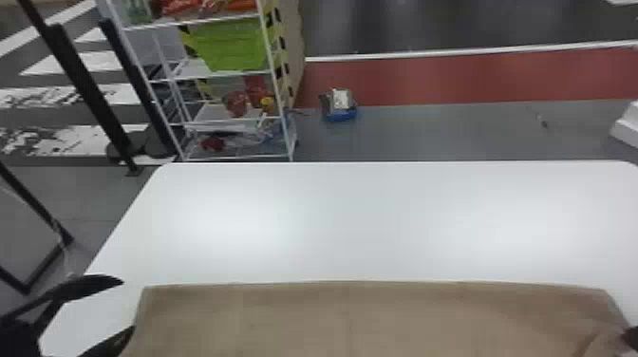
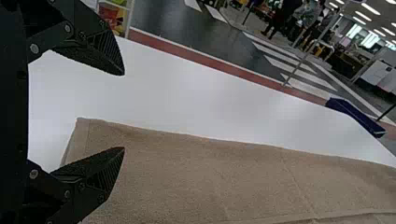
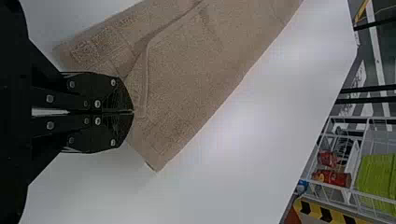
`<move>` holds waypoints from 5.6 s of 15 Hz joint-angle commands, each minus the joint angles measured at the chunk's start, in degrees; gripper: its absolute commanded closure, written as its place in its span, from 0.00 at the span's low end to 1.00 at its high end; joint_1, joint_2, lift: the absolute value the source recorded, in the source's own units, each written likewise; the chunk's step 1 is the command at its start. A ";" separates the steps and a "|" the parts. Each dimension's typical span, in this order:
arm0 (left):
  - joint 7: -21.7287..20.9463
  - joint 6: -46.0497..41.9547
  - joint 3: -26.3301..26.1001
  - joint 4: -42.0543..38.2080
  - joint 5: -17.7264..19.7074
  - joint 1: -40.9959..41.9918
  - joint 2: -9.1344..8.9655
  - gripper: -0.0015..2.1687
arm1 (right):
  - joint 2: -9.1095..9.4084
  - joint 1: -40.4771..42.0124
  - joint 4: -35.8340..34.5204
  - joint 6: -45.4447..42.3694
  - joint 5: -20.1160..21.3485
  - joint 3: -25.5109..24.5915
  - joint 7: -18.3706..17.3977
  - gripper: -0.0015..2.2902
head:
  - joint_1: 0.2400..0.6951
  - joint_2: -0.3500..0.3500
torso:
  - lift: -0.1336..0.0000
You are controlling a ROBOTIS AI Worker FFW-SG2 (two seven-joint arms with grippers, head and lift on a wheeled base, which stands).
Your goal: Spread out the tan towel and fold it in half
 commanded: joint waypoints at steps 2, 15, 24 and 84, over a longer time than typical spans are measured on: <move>-0.14 0.49 -2.23 -0.64 -0.51 0.15 -0.23 0.18 | 0.11 1.48 -0.74 -0.16 -2.79 -2.54 0.36 0.49 | 1.00 0.67 | 0.07; 14.18 2.43 -14.27 -0.99 -8.51 2.00 -3.66 0.18 | 0.90 1.48 -2.76 0.01 -3.84 -1.84 0.36 0.49 | 1.00 0.49 | 0.07; 24.11 9.99 -20.69 4.72 -23.45 -1.61 -2.16 0.18 | 0.99 7.46 -9.17 -0.51 -5.69 -4.56 0.36 0.49 | 1.00 0.46 | 0.07; 23.15 20.18 -22.71 7.71 -26.26 -4.42 -1.37 0.18 | -1.65 25.56 -12.69 -13.87 -6.22 -7.20 0.36 0.49 | 1.00 0.54 | 0.07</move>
